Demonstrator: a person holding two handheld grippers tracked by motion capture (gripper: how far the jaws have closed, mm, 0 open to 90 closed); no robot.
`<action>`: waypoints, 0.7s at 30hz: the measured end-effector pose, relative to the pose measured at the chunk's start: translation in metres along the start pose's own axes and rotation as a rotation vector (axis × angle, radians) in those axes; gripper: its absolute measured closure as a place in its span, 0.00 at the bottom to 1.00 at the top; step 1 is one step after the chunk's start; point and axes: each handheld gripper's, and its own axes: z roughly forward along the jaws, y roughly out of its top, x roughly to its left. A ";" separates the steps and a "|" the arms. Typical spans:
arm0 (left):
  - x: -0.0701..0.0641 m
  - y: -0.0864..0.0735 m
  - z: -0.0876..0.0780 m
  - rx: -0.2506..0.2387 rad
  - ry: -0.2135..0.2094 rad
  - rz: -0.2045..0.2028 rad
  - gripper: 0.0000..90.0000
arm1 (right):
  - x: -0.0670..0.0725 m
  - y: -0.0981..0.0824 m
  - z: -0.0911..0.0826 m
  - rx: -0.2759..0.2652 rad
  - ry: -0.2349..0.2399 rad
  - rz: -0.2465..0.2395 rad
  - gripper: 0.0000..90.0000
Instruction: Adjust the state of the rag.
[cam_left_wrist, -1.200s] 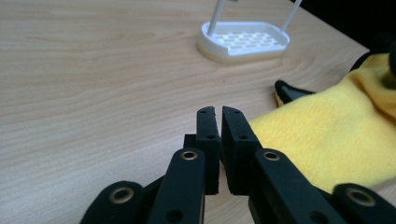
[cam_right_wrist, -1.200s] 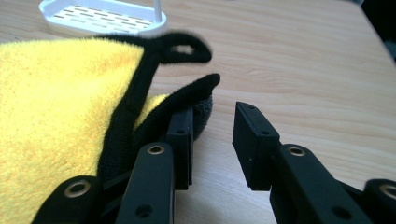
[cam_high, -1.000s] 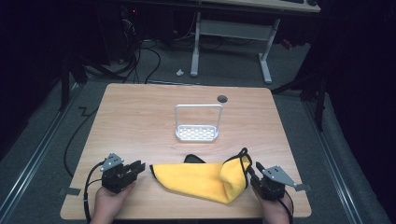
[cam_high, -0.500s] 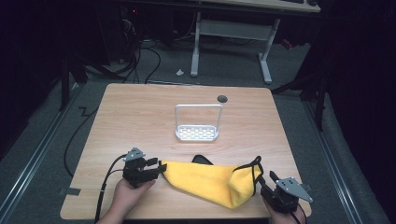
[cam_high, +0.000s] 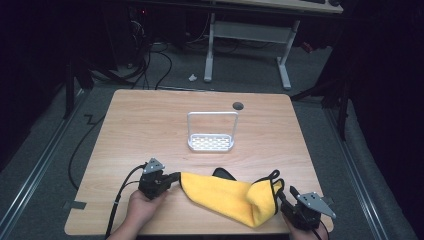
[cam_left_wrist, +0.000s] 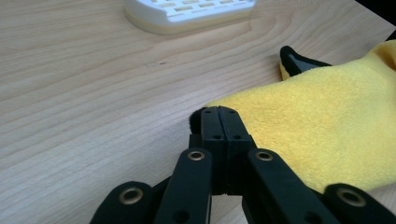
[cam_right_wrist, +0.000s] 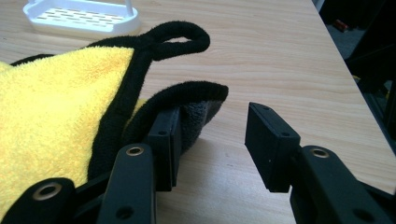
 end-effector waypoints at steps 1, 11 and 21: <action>0.002 -0.001 -0.003 -0.009 0.010 -0.006 1.00 | 0.001 0.001 0.001 -0.001 0.005 -0.003 0.63; 0.012 -0.005 -0.018 -0.046 -0.020 -0.082 0.72 | 0.025 0.017 0.035 0.010 0.095 -0.055 0.63; -0.011 0.012 0.040 0.105 -0.030 -0.042 0.79 | 0.023 0.015 0.043 0.037 0.096 -0.039 0.64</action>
